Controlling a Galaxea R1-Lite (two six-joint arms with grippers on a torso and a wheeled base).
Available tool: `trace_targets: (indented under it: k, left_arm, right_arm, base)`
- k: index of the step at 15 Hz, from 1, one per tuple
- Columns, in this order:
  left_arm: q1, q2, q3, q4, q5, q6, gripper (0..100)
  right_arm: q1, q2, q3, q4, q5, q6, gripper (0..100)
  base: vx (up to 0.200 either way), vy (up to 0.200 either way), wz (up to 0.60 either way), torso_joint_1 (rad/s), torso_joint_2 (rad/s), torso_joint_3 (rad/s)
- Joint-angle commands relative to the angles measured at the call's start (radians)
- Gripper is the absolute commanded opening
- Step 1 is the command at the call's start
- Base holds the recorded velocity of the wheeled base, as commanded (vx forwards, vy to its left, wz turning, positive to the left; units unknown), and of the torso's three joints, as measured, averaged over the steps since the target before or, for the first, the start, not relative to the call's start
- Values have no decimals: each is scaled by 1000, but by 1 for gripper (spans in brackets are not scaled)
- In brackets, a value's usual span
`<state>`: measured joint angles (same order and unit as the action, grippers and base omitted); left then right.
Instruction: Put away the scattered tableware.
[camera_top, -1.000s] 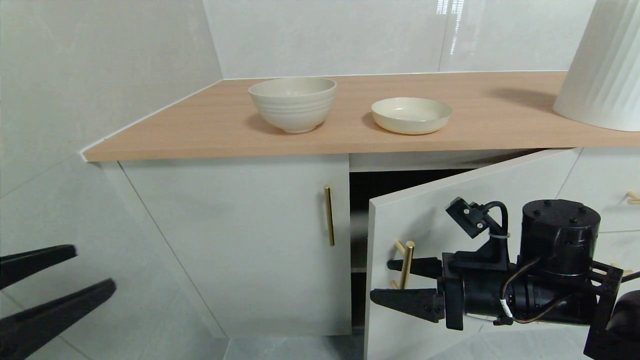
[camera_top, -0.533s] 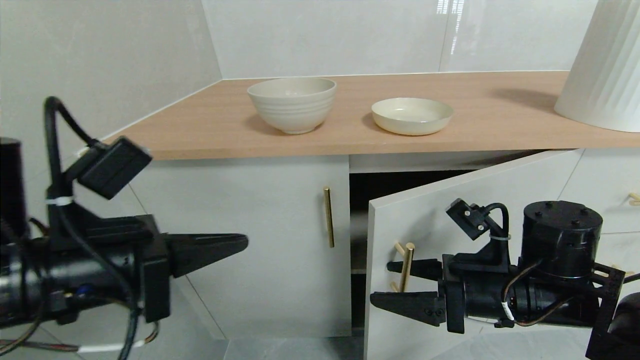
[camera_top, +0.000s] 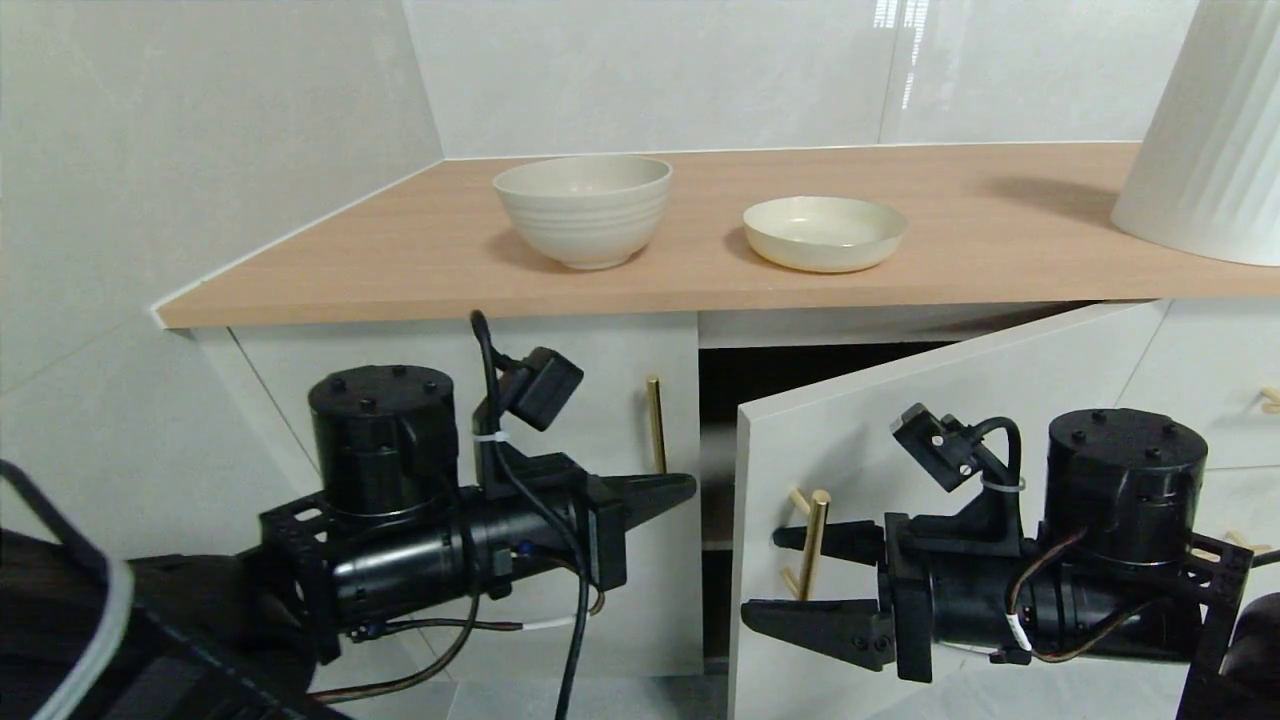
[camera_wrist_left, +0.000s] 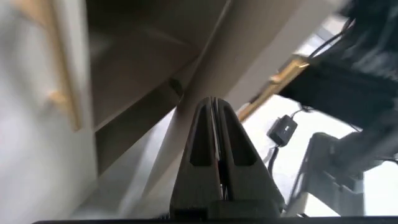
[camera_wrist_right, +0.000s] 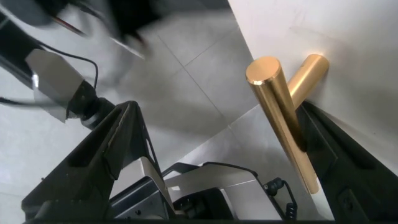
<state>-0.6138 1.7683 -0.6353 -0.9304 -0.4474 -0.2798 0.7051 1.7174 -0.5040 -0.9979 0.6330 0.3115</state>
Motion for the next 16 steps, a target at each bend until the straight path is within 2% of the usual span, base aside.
trace_targets:
  k: [1, 4, 5, 6, 7, 9, 16]
  left_arm:
    - [-20, 184, -7, -96, -8, -4, 0]
    - [-30, 243, -27, -171, -2, -7, 0]
    - [-30, 247, -35, -205, 7, -19, 0]
    - [-30, 247, -35, -205, 7, -19, 0]
    - [-30, 243, -70, -206, 6, -45, 0]
    - [-47, 273, -113, -208, 7, -45, 0]
    - [-75, 276, -135, -226, 6, -47, 0]
  right_arm:
    - [4, -1, 1, 2, -3, 0, 100]
    - [8, -1, -1, 2, -3, 0, 100]
    - [8, -1, -2, 2, -4, 0, 100]
    - [8, -1, -2, 2, -4, 0, 100]
    - [10, 4, -2, 4, -4, 1, 100]
    - [8, 5, -4, 4, -4, 1, 100]
    - [-39, 10, -7, 2, -6, 0, 100]
  base:
    - [0, 0, 0, 0, 0, 0]
    - [0, 0, 0, 0, 0, 0]
    - [0, 0, 0, 0, 0, 0]
    - [0, 0, 0, 0, 0, 0]
    - [0, 0, 0, 0, 0, 0]
    - [0, 0, 0, 0, 0, 0]
    - [0, 0, 0, 0, 0, 0]
